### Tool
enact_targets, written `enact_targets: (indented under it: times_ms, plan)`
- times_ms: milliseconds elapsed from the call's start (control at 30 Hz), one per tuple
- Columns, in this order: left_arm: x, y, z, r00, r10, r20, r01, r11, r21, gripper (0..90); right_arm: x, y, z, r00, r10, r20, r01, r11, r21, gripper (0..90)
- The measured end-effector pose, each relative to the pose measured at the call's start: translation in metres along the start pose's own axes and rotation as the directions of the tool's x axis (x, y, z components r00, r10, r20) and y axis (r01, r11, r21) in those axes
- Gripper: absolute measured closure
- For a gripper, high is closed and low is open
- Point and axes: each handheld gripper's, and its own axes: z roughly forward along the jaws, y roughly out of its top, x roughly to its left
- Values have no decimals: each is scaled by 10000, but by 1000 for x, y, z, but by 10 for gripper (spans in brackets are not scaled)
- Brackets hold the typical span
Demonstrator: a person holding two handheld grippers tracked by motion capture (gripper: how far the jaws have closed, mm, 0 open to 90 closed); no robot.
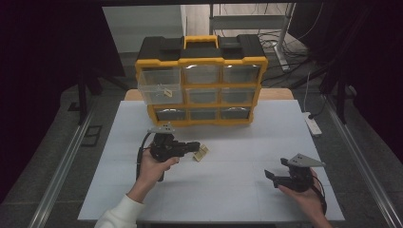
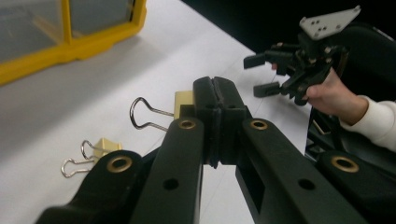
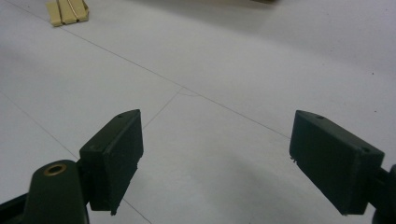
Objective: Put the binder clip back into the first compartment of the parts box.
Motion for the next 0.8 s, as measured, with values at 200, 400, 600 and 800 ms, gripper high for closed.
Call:
enact_targets:
  times_ms: [200, 400, 600, 800]
  plan:
    - [-4, 5, -13, 10000, 87, -26, -88, 9988, -472, 890, 0, 0, 0, 10000, -13, 22, 13, 10000, -21, 177]
    - [-9, 10, -24, 9997, 220, -76, -226, 9960, -868, 890, 0, 0, 0, 10000, -26, 38, 26, 10000, -32, 177]
    - [-13, 15, -36, 9991, 386, -158, -402, 9921, -1185, 890, 0, 0, 0, 10000, 19, 44, -19, 10000, -18, 177]
    - [-16, 18, -45, 9986, 471, -241, -502, 9877, -1483, 890, 0, 0, -1, 10000, -12, 80, 12, 10000, 1, 177]
